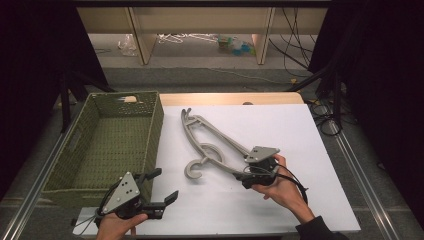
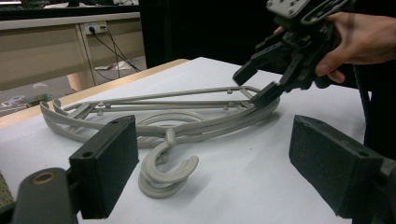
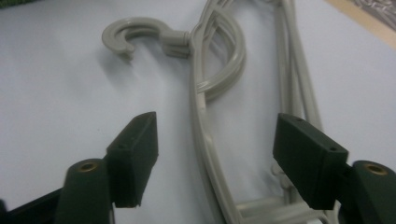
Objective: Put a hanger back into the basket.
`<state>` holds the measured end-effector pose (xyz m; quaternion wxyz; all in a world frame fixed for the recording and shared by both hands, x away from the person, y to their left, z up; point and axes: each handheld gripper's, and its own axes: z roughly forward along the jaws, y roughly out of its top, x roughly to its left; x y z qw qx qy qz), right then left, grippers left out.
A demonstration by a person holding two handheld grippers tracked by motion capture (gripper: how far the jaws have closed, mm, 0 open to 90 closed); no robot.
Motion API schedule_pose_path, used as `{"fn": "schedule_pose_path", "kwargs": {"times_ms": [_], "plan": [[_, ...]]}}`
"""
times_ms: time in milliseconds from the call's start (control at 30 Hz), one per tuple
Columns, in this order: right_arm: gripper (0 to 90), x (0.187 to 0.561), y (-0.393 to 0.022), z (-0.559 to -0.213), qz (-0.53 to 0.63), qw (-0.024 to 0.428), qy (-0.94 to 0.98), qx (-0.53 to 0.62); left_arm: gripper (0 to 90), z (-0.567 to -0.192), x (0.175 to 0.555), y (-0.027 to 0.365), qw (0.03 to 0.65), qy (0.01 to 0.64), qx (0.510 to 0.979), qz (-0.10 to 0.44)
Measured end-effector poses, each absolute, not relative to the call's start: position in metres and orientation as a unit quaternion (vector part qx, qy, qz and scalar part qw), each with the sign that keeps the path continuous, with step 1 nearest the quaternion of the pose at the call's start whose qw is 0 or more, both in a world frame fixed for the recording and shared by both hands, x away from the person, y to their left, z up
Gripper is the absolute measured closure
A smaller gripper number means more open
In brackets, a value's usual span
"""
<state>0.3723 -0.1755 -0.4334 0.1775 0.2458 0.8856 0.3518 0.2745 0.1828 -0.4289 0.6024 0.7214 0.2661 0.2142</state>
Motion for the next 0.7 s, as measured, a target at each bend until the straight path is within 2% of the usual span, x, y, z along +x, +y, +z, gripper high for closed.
{"fn": "schedule_pose_path", "kwargs": {"times_ms": [267, 700], "plan": [[49.1, 0.392, -0.15, -0.448, 0.307, 0.167, 0.908, 0.232, 15.6, -0.429, 0.275, 0.182, 0.6, 0.262, 0.725, 0.215], [61.6, 0.41, -0.135, -0.459, 0.271, 0.143, 0.924, 0.228, 15.6, -0.429, 0.275, 0.182, 0.597, 0.26, 0.728, 0.216]]}}
